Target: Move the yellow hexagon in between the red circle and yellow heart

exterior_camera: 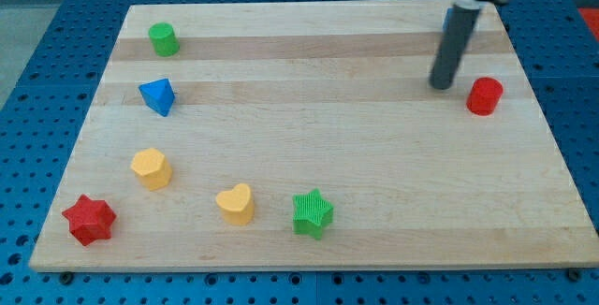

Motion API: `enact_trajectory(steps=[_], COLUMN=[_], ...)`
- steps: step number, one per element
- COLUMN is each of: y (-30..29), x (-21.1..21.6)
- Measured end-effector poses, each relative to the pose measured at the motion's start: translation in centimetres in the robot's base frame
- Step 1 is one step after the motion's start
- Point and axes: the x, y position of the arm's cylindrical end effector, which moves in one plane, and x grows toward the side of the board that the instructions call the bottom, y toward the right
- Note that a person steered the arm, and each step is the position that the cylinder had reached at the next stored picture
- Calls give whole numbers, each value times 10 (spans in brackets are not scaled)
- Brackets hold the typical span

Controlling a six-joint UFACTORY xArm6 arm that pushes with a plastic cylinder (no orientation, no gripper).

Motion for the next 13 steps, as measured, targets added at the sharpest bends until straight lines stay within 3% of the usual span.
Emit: enact_trajectory(steps=[3,4,10,13], y=[-185,-208,-258,-261], x=[5,59,62,86])
